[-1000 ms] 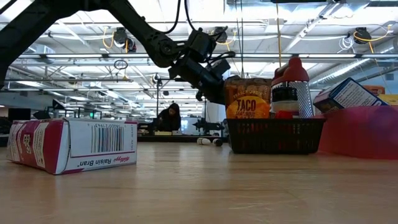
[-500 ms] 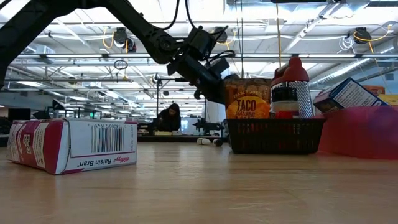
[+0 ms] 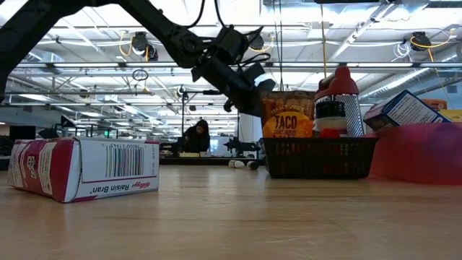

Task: Pick & Place Kitchen Items
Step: Put the large blue food coloring bottle into the orange bin

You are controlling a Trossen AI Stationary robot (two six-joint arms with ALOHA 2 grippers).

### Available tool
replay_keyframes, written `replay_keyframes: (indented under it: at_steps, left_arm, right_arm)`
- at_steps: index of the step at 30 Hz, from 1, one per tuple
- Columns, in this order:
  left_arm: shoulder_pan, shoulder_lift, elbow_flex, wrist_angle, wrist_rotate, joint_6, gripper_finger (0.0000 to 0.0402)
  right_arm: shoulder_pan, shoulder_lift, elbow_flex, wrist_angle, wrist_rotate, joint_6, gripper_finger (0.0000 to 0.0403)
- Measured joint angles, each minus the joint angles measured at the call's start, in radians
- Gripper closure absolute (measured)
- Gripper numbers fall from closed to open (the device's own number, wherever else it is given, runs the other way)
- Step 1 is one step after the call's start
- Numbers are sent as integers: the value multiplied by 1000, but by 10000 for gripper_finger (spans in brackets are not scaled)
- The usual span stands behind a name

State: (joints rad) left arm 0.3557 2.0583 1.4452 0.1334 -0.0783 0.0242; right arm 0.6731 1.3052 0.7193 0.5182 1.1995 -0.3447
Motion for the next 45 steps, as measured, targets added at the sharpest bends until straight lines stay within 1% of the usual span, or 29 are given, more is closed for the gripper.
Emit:
replay_keyframes:
  at_steps: [4, 10, 13, 16, 17, 21, 26, 28, 30, 33, 37, 38, 39, 42, 45]
  left_arm:
    - [0, 1, 0, 11, 0, -5, 351]
    - [-1, 2, 0, 19, -26, -20, 257]
    - [1, 9, 0, 30, -26, -48, 217]
    - [1, 32, 0, 58, -26, -59, 189]
    - [0, 43, 0, 93, -26, -60, 182]
    - [-1, 86, 0, 188, -41, -64, 168]
    - [-1, 115, 0, 260, -46, -55, 177]
    - [-1, 115, 0, 267, -59, -49, 188]
    - [-1, 115, 0, 264, -66, -48, 209]
    - [4, 115, 0, 258, -71, -48, 261]
    - [7, 115, 0, 243, -40, -45, 359]
    - [7, 115, 0, 241, -32, -39, 377]
    - [7, 115, 0, 239, -27, -35, 383]
    - [6, 115, 0, 235, -27, -35, 381]
    - [6, 114, 0, 223, -26, -21, 387]
  right_arm:
    - [0, 0, 0, 0, 0, 0, 348]
    - [0, 0, 0, 0, 0, 0, 348]
    - [0, 0, 0, 0, 0, 0, 348]
    - [0, 0, 0, 0, 0, 0, 348]
    - [0, 0, 0, 1, 0, 0, 348]
    - [0, 0, 0, 0, 0, 0, 348]
    - [0, 0, 0, 0, 0, 0, 348]
    - [0, 0, 0, 0, 1, -2, 348]
    - [0, 0, 0, 0, 0, -6, 348]
    - [0, 0, 0, 0, 0, -8, 348]
    - [0, 0, 0, 0, 0, -8, 348]
    - [0, 0, 0, 0, 0, -8, 348]
    - [0, 0, 0, 0, 0, -8, 348]
    - [0, 0, 0, 0, 0, -8, 348]
    - [0, 0, 0, 0, 0, -8, 348]
